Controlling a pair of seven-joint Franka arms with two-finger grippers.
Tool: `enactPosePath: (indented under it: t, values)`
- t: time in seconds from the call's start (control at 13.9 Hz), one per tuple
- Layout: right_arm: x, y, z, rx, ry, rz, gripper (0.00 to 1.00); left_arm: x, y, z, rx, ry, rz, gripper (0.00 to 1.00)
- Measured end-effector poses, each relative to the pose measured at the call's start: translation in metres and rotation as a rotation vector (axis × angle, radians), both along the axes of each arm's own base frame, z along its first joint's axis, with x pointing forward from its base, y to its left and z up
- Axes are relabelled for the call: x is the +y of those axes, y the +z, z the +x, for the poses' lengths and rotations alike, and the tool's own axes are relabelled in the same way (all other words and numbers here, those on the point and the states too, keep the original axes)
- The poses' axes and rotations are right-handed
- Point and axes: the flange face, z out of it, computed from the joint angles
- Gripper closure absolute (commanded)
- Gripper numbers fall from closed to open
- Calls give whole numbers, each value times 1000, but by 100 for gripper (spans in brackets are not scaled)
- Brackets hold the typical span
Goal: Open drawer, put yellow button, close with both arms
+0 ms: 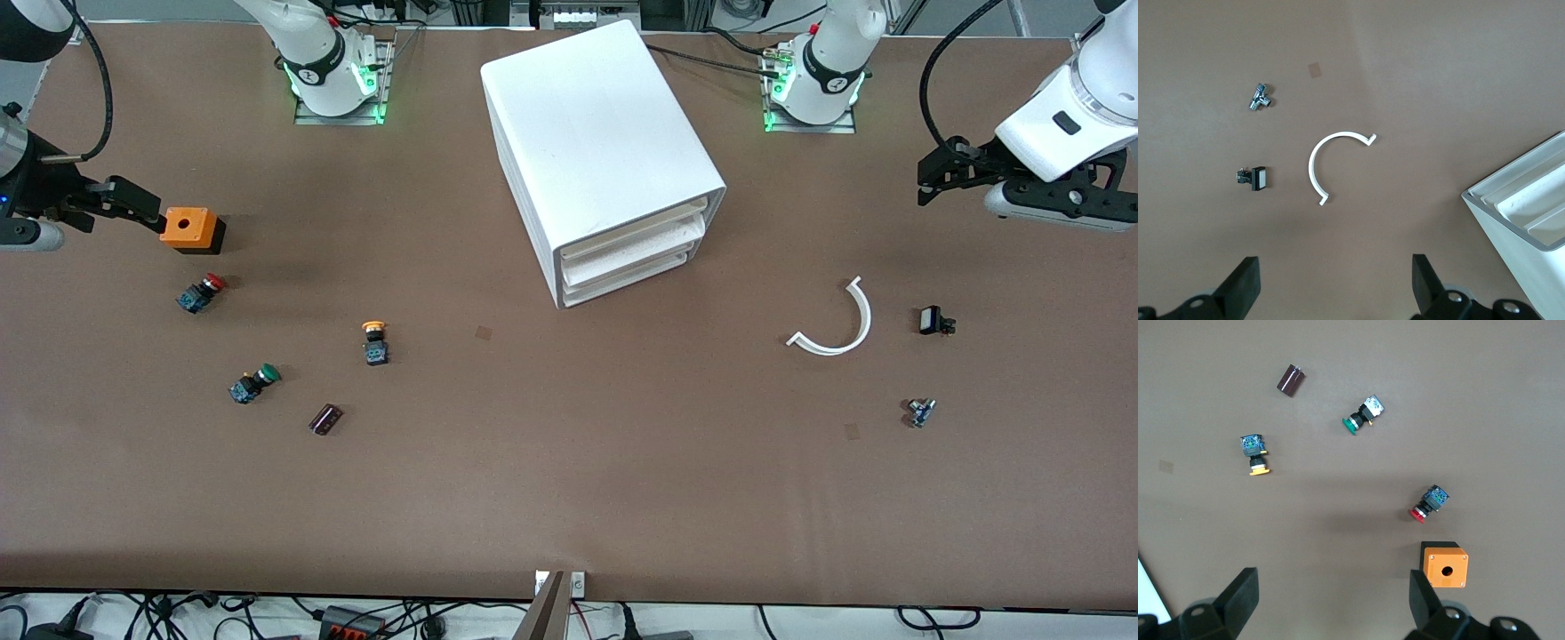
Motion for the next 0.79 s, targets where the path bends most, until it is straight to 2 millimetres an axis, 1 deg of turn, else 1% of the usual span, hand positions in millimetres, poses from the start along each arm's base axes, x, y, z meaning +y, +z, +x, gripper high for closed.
enactPosePath:
  t: [0.5, 0.65, 0.79]
  values:
    - [0, 0, 0, 0, 1, 0, 0, 0, 0, 0, 0, 1, 0, 0]
    - [1, 0, 0, 1, 3, 0, 0, 0, 3, -1, 5, 3, 1, 0]
    - [4, -3, 2, 4, 11, 0, 0, 0, 0, -7, 56, 2, 5, 0]
